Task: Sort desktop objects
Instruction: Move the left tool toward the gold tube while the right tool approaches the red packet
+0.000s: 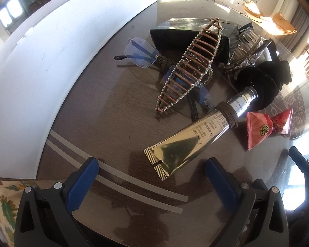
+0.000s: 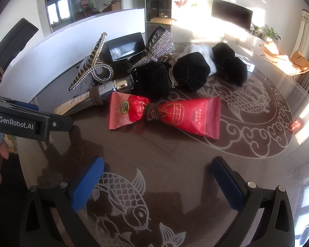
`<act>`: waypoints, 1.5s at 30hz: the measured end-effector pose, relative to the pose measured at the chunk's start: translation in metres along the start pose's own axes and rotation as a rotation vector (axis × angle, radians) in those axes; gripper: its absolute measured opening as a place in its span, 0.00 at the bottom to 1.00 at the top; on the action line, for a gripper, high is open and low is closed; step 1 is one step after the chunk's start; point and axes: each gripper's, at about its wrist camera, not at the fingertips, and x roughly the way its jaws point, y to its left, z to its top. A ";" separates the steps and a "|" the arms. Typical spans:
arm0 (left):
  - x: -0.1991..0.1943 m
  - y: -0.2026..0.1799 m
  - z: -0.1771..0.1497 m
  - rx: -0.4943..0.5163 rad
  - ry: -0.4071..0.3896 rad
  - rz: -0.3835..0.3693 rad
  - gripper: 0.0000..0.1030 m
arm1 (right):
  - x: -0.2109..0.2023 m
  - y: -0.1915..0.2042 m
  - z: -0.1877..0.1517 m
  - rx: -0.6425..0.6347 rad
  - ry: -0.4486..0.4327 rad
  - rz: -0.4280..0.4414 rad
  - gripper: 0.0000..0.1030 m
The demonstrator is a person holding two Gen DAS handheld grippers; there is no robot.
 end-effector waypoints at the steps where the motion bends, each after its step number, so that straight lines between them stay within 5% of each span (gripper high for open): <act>1: 0.001 -0.001 -0.008 -0.004 -0.017 0.001 1.00 | 0.000 0.000 0.000 0.000 0.000 0.000 1.00; 20: -0.033 -0.010 -0.034 0.043 -0.194 -0.019 1.00 | 0.000 0.000 0.000 0.000 0.000 0.000 1.00; 30: -0.022 -0.001 -0.057 0.187 -0.264 -0.094 1.00 | -0.001 -0.001 0.000 -0.007 0.002 0.001 1.00; 36: -0.012 -0.022 -0.026 0.269 -0.263 -0.133 1.00 | -0.008 -0.015 -0.010 -0.027 0.005 0.021 1.00; 42: -0.016 -0.047 -0.051 0.476 -0.247 -0.326 1.00 | -0.012 -0.023 -0.015 -0.040 0.007 0.026 1.00; 45: -0.026 -0.033 -0.055 0.471 -0.219 -0.375 1.00 | -0.018 -0.034 -0.024 -0.063 0.007 0.041 1.00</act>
